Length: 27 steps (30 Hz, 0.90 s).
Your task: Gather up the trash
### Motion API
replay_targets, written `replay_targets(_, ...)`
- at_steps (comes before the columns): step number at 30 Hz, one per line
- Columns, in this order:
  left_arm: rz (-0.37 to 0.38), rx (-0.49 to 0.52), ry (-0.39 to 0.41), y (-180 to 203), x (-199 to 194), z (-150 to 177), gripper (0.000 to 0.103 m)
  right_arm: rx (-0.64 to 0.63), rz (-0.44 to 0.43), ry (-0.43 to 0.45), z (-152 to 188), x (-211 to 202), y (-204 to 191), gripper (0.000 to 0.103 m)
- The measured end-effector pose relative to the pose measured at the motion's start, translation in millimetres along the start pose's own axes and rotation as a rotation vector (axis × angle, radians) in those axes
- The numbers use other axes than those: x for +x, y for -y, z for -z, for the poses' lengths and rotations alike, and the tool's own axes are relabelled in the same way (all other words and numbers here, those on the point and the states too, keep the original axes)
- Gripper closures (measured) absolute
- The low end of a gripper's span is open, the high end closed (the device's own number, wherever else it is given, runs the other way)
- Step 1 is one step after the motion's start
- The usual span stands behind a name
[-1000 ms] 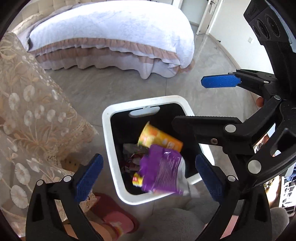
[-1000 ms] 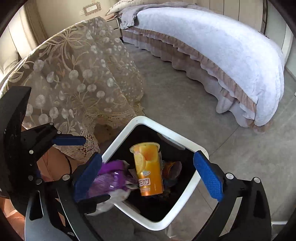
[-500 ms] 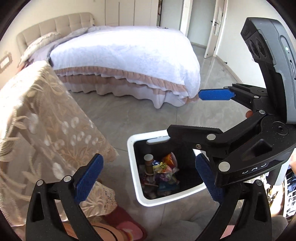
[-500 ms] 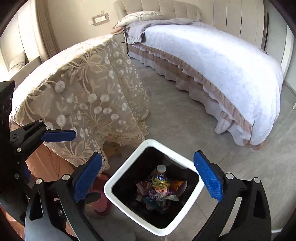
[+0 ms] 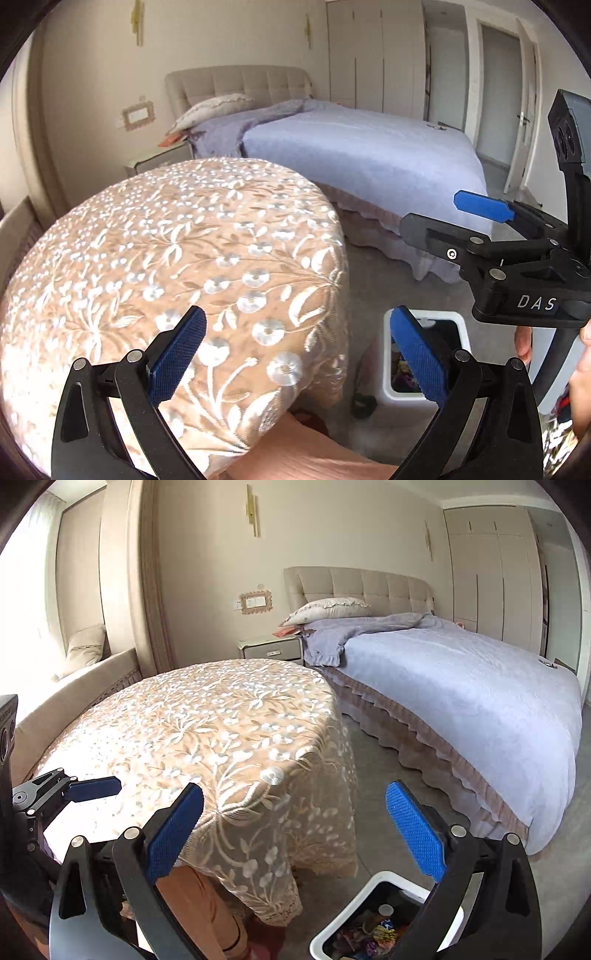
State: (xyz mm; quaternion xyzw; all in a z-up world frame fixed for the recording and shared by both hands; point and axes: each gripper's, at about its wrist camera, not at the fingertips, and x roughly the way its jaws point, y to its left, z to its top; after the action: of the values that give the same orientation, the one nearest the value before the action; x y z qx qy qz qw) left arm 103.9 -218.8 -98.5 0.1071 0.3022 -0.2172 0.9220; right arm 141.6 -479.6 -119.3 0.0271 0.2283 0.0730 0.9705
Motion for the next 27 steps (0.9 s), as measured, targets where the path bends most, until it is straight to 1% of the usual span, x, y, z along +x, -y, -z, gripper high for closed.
replay_targets(2, -0.073, -0.025, 0.028, -17, -14, 3, 0.005, -0.011, -0.003, 0.01, -7, 2, -17, 0.004)
replay_targets(3, -0.099, -0.043, 0.037, -25, -19, 5, 0.005, -0.014, -0.002, 0.016, -10, 2, -25, 0.004)
replay_targets(4, -0.108, -0.061, 0.047, -32, -25, 7, 0.005, -0.018, -0.003, 0.022, -12, 3, -34, 0.004)
replay_targets(6, -0.108, -0.105, 0.067, -47, -32, 7, 0.005, -0.033, -0.004, 0.032, -16, 4, -52, 0.004)
replay_targets(8, -0.101, -0.136, 0.076, -58, -35, 11, 0.005, -0.043, -0.024, 0.032, -18, 5, -69, 0.004)
replay_targets(11, -0.122, -0.176, 0.1, -77, -47, 21, 0.005, -0.067, -0.043, 0.033, -19, 5, -94, 0.004)
replay_targets(15, -0.141, -0.228, 0.14, -94, -66, 34, 0.005, -0.124, -0.042, 0.033, -20, 5, -123, 0.004)
replay_targets(17, -0.146, -0.252, 0.158, -101, -73, 39, 0.005, -0.135, -0.038, 0.033, -20, 5, -132, 0.004)
replay_targets(22, -0.223, -0.298, 0.175, -120, -86, 53, 0.005, -0.125, -0.039, 0.033, -18, 4, -149, 0.004)
replay_targets(27, -0.244, -0.332, 0.199, -135, -100, 64, 0.005, -0.142, -0.038, 0.033, -17, 0, -168, 0.004)
